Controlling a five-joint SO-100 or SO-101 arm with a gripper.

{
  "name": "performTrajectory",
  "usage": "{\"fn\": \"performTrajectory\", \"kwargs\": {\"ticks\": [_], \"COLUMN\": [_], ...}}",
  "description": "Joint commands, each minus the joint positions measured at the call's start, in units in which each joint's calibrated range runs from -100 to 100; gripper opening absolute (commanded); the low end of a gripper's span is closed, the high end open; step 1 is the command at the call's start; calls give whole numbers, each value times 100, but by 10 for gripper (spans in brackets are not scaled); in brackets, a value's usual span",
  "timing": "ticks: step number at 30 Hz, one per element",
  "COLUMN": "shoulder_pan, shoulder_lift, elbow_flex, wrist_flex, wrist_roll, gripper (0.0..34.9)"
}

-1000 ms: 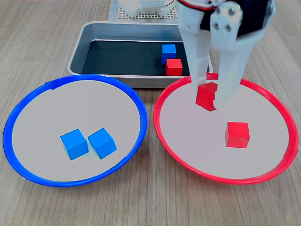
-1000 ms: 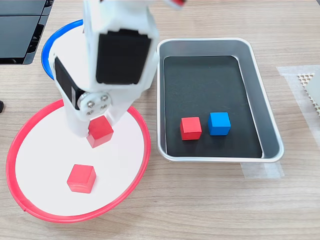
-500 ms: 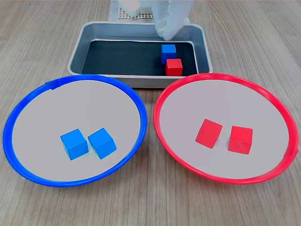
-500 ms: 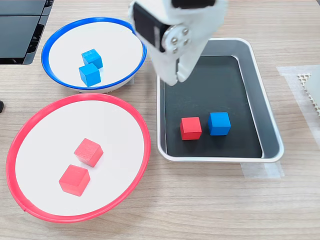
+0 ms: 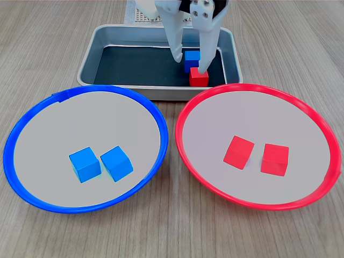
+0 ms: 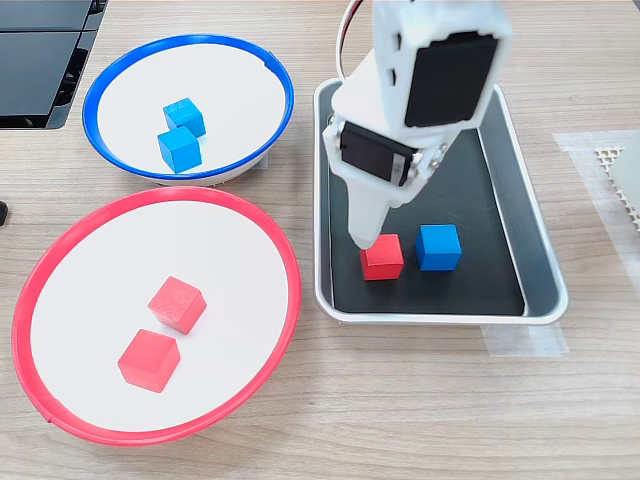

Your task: Move six blocks from tray to matching dishes

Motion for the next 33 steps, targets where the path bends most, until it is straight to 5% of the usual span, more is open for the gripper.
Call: {"fn": "performTrajectory", "kwargs": {"ticks": [1,7,9,10,12,33], "shoulder_pan": [-83,-45,-36,-27,-27,-535], "shoulder_lift": [-226,-226,-226,-217,-192,311], "elbow_flex": [30,285,322,358,376,513], "wrist_flex": [-225,-208,-175,-175,-200,-737], "wrist_roll": [-479,-1040,-1187,-1265,-1353,-2090], "gripper": [90,122,155,200,218,169]}}
